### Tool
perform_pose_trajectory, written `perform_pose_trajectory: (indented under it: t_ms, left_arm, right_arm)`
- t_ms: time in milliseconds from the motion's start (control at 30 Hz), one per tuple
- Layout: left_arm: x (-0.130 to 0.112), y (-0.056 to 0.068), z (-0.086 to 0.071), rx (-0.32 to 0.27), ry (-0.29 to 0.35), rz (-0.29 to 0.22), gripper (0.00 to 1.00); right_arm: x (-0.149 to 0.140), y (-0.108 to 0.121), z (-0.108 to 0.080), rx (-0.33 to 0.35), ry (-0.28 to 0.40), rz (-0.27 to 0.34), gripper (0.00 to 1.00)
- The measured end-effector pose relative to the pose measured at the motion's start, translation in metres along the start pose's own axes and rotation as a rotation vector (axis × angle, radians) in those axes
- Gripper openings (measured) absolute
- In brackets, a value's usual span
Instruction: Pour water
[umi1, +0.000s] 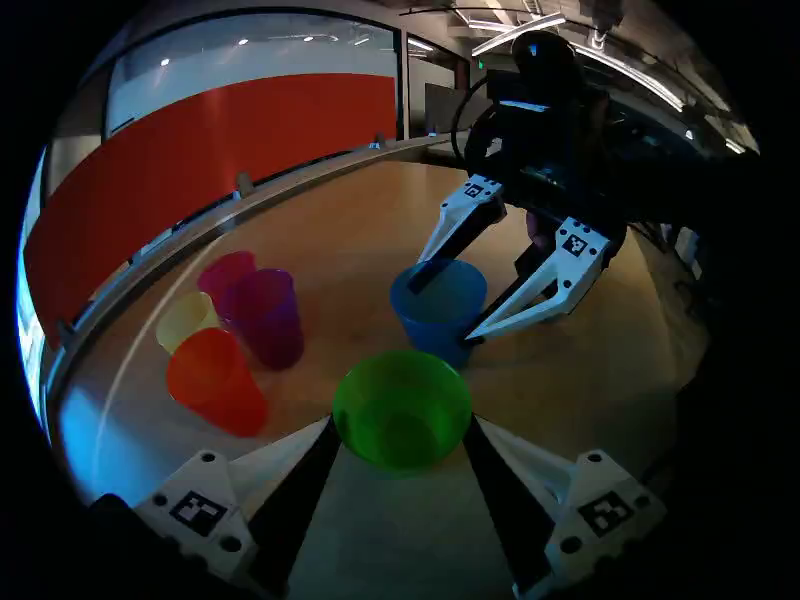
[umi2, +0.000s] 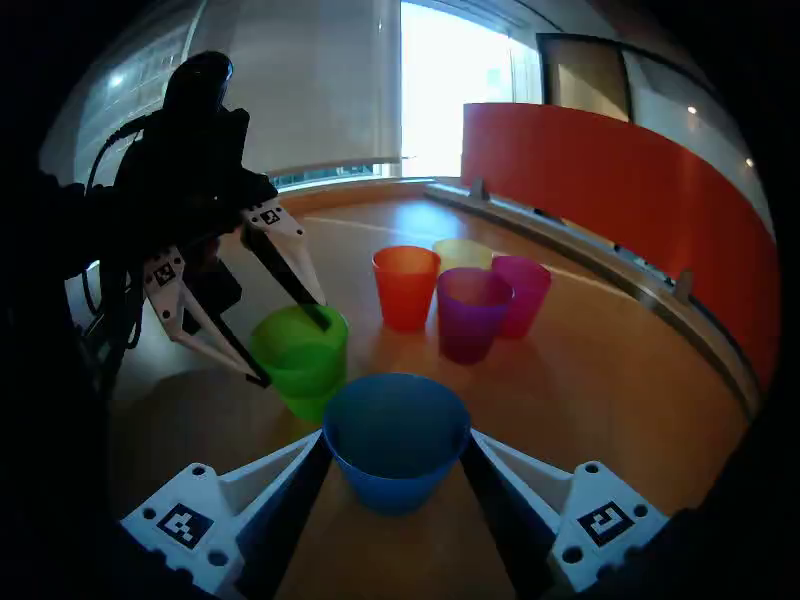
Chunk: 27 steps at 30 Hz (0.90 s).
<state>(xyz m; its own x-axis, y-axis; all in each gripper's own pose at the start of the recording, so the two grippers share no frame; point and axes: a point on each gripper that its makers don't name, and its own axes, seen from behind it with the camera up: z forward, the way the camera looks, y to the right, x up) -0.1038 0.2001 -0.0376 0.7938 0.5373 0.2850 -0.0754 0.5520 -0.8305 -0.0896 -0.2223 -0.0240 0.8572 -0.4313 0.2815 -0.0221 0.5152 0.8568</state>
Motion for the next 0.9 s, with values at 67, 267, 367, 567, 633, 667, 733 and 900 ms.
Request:
perform_pose_trajectory:
  t_ms: [67, 267, 367, 567, 633, 667, 733, 900]
  left_arm:
    - [0.0, 0.0, 0.0, 0.001, 0.0, 0.001, 0.85]
    - [0.0, 0.0, 0.001, 0.001, -0.002, 0.004, 0.86]
    - [0.0, 0.0, 0.001, 0.001, -0.005, 0.003, 0.86]
    - [0.0, 0.0, 0.002, -0.001, -0.008, 0.004, 0.87]
    - [0.0, 0.001, 0.002, -0.002, -0.007, 0.004, 0.9]
    - [0.0, 0.001, 0.002, -0.002, -0.006, 0.004, 0.9]
    - [0.0, 0.001, 0.002, -0.004, -0.005, 0.002, 0.91]
    - [0.001, 0.002, 0.003, -0.004, -0.006, 0.007, 0.92]
  right_arm:
    - [-0.001, 0.0, -0.001, -0.001, -0.001, 0.002, 0.91]
    - [-0.007, 0.0, -0.002, -0.004, -0.014, 0.003, 0.92]
    - [-0.01, 0.0, -0.002, -0.006, -0.022, -0.001, 0.94]
    - [-0.013, 0.001, -0.002, -0.015, -0.027, -0.004, 1.0]
    - [-0.012, 0.002, -0.003, -0.018, -0.027, -0.002, 1.0]
    - [-0.012, 0.003, -0.003, -0.019, -0.027, 0.0, 1.0]
    - [-0.012, 0.003, -0.003, -0.021, -0.028, 0.0, 1.0]
    - [-0.012, 0.002, -0.004, -0.022, -0.029, -0.006, 1.0]
